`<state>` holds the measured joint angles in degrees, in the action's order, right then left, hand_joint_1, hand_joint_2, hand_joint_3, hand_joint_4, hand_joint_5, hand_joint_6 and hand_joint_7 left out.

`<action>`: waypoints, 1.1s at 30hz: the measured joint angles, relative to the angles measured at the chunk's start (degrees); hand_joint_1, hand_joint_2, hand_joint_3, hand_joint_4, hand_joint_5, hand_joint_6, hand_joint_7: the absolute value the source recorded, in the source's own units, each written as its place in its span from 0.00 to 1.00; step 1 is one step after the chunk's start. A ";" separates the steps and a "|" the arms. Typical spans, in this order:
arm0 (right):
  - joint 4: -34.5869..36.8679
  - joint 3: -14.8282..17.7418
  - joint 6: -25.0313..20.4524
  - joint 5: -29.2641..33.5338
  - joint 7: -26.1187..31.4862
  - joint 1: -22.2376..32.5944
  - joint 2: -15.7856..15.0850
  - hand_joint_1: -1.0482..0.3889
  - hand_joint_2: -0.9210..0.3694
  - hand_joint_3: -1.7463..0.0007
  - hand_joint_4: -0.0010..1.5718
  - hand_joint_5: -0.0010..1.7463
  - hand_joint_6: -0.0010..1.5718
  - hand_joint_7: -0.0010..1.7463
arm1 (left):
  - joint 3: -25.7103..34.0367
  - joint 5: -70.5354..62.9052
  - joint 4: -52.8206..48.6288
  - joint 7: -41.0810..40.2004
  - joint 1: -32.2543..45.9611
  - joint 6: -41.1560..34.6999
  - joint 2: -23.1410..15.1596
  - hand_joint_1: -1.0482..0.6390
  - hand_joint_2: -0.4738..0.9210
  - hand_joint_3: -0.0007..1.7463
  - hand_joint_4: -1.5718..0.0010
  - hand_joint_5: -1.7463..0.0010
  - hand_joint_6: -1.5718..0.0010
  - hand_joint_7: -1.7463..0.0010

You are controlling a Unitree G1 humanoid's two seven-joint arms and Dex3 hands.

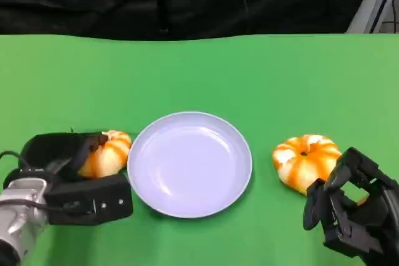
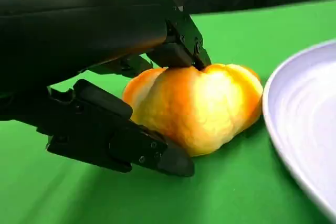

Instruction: Grasp the bread from the table and place it into the plate.

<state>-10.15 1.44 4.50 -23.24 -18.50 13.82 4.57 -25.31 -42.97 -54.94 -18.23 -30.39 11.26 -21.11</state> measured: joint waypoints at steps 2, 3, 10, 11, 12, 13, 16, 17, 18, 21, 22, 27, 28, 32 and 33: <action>-0.03 0.00 0.00 0.00 0.01 0.05 0.00 0.62 0.38 0.25 0.56 1.00 0.44 0.94 | 0.22 0.37 -1.21 -3.14 0.36 0.75 0.65 0.54 0.99 0.00 0.39 0.94 0.45 0.97; -0.03 0.00 0.00 0.01 0.01 0.06 0.00 0.62 0.38 0.25 0.56 1.00 0.44 0.94 | 0.39 0.65 -1.89 -4.69 0.46 1.26 0.98 0.55 0.99 0.00 0.38 0.95 0.43 0.97; -0.12 0.07 -0.01 -0.01 0.07 0.06 -0.01 0.61 0.39 0.25 0.56 1.00 0.44 0.94 | 1.64 2.82 -4.56 -10.58 0.49 0.92 2.03 0.58 0.95 0.00 0.28 0.81 0.26 0.97; -0.14 0.07 -0.02 0.00 0.14 0.06 -0.01 0.61 0.39 0.25 0.56 1.00 0.44 0.94 | 1.93 3.09 -4.53 -10.73 0.43 0.54 2.02 0.59 0.97 0.00 0.27 0.83 0.24 0.98; -0.24 0.07 -0.11 0.00 0.23 0.06 -0.02 0.61 0.39 0.25 0.56 1.00 0.44 0.94 | 2.18 3.29 -4.45 -10.99 0.39 0.17 2.01 0.60 0.98 0.00 0.27 0.84 0.24 0.99; -0.38 0.07 -0.25 0.00 0.34 0.06 -0.04 0.62 0.39 0.25 0.56 1.00 0.44 0.94 | 2.53 3.47 -4.40 -11.12 0.39 -0.38 1.93 0.60 0.99 0.00 0.23 0.83 0.22 0.99; -0.41 0.10 -0.49 -0.04 0.40 0.06 -0.16 0.62 0.38 0.25 0.56 1.00 0.44 0.94 | 3.23 4.01 -3.68 -11.12 0.38 -1.55 1.30 0.59 0.99 0.00 0.31 0.50 0.19 0.99; -0.41 0.12 -0.54 -0.13 0.38 0.06 -0.22 0.62 0.38 0.25 0.56 1.00 0.44 0.94 | 3.48 4.33 -2.84 -11.11 0.39 -1.69 1.04 0.59 0.97 0.00 0.36 0.43 0.19 1.00; -0.41 0.13 -0.56 -0.17 0.35 0.03 -0.27 0.62 0.38 0.25 0.56 1.00 0.44 0.94 | 3.77 4.48 -1.85 -11.09 0.39 -1.87 0.71 0.58 0.97 0.00 0.38 0.37 0.20 1.00; -0.41 0.23 -0.57 -0.20 0.29 0.02 -0.46 0.63 0.37 0.25 0.56 1.00 0.44 0.94 | 4.82 4.84 3.03 -9.59 0.47 -3.02 -1.00 0.58 0.98 0.00 0.44 0.21 0.20 1.00; -0.41 0.26 -0.57 -0.21 0.29 0.03 -0.51 0.63 0.37 0.25 0.56 1.00 0.44 0.94 | 5.21 4.96 4.88 -8.67 0.46 -3.26 -1.53 0.58 0.99 0.00 0.45 0.19 0.20 1.00; -0.40 0.35 -0.55 -0.28 0.11 0.03 -0.62 0.63 0.37 0.25 0.55 1.00 0.44 0.94 | 6.42 5.16 14.39 -3.03 1.53 -6.08 -3.03 0.58 0.97 0.00 0.50 0.09 0.19 1.00; -0.40 0.35 -0.55 -0.28 0.09 0.04 -0.62 0.63 0.37 0.25 0.55 1.00 0.44 0.94 | 6.80 5.18 16.02 -2.20 1.73 -6.59 -3.18 0.58 0.97 0.00 0.50 0.08 0.19 1.00; -0.42 0.47 -0.64 -0.27 0.09 0.08 -0.70 0.62 0.38 0.25 0.56 1.00 0.44 0.94 | 7.35 5.12 23.71 2.20 3.49 -9.34 -3.39 0.59 0.97 0.00 0.48 0.11 0.17 0.99; -0.43 0.46 -0.72 -0.25 0.11 0.08 -0.72 0.62 0.38 0.25 0.55 1.00 0.44 0.94 | 7.33 4.99 26.74 3.80 3.96 -10.46 -3.25 0.59 0.98 0.00 0.48 0.12 0.17 0.99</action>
<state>-10.58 1.90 3.78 -23.49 -18.40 13.90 3.85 -17.97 -37.98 -28.19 -14.43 -26.43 0.79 -24.36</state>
